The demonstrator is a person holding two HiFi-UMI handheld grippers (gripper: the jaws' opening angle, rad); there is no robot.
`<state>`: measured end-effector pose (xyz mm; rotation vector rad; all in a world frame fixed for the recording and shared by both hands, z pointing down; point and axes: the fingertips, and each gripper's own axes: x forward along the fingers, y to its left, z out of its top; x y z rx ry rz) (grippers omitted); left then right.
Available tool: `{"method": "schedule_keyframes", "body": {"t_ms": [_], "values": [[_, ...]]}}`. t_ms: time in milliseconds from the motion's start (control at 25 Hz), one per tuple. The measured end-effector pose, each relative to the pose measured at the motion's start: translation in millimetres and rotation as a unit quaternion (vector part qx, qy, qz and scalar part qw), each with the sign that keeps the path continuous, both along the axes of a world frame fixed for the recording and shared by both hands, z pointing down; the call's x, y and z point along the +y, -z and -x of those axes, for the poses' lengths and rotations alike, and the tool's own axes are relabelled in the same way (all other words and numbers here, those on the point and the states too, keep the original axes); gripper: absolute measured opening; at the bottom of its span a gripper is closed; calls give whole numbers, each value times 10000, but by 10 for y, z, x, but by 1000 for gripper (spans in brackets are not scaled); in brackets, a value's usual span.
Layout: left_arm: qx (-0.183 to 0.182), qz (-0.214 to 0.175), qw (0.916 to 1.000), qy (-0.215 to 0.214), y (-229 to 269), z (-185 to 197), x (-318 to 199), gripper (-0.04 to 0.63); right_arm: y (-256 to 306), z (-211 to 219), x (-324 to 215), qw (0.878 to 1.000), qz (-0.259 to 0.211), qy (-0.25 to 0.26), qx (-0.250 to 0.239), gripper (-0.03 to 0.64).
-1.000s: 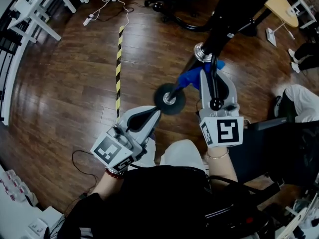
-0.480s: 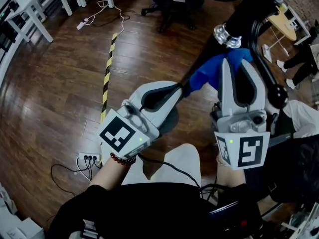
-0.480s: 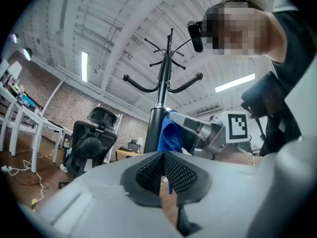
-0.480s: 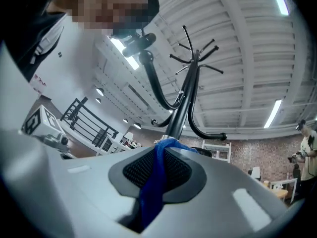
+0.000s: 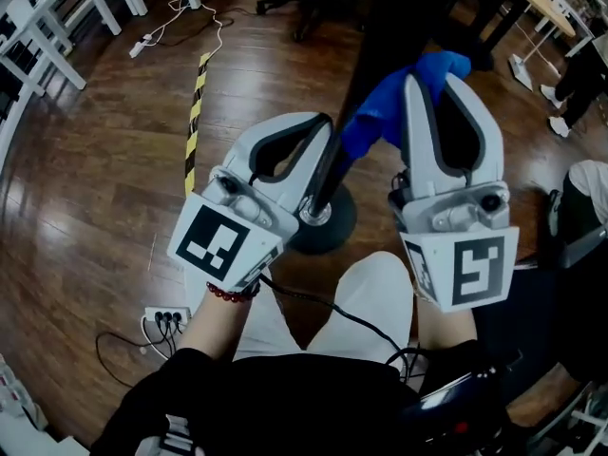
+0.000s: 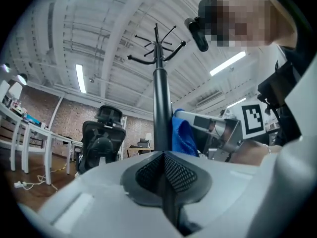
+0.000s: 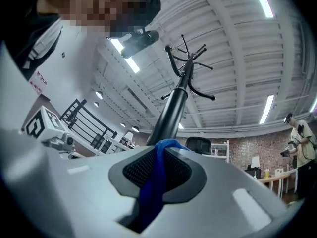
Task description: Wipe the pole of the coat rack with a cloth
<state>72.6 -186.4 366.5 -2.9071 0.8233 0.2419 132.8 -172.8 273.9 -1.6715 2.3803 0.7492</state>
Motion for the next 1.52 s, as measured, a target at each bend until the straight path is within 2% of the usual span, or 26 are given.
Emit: {"method": "schedule_keyframes", "body": {"t_ms": [80, 240, 360, 480, 600, 760, 880, 1000, 1080, 1200, 1280, 1320, 1400, 1440, 1520], "values": [[-40, 107, 9999, 26, -287, 17, -21, 6, -318, -51, -19, 9997, 165, 65, -178, 51], [82, 333, 9994, 100, -695, 74, -125, 6, -882, 37, 24, 9966, 251, 701, -364, 51], [230, 396, 9986, 276, -912, 204, -191, 6, -1216, 156, 79, 9943, 287, 847, -580, 52], [292, 362, 9982, 381, -1153, 306, -272, 6, -1532, 247, 81, 9960, 192, 857, -181, 52], [139, 357, 9987, 328, -1481, 347, -312, 6, -1867, 309, 57, 9950, 294, 908, 304, 52], [-94, 248, 9996, -48, -1865, 263, -269, 6, -2336, 292, 52, 9921, 643, 1058, 192, 52], [-133, 623, 9979, -76, -2070, 306, -288, 6, -2708, 315, 37, 9884, 833, 1244, 263, 52], [375, 1077, 9935, -18, -2026, 433, -293, 6, -3026, 334, 31, 9826, 1078, 1482, 304, 52], [578, 1148, 9917, 7, -1978, 494, -285, 6, -3235, 348, 28, 9779, 1270, 1611, 400, 52], [617, 1229, 9905, 82, -2017, 555, -299, 6, -3570, 433, 7, 9698, 1565, 1777, 578, 52], [665, 1261, 9897, 117, -2046, 596, -293, 6, -3864, 521, 14, 9611, 1851, 1837, 908, 52], [666, 1262, 9897, 135, -2065, 606, -294, 6, -4062, 525, 34, 9523, 2099, 1835, 1241, 52], [646, 1273, 9897, 144, -2097, 588, -318, 6, -4468, 450, 83, 9240, 2648, 1771, 2117, 52], [645, 1265, 9898, 121, -2096, 564, -324, 6, -4547, 441, 84, 9145, 2750, 1763, 2386, 52], [598, 1156, 9915, 22, -2061, 494, -296, 6, -4437, 517, 42, 9187, 2571, 1856, 2356, 52]]}}
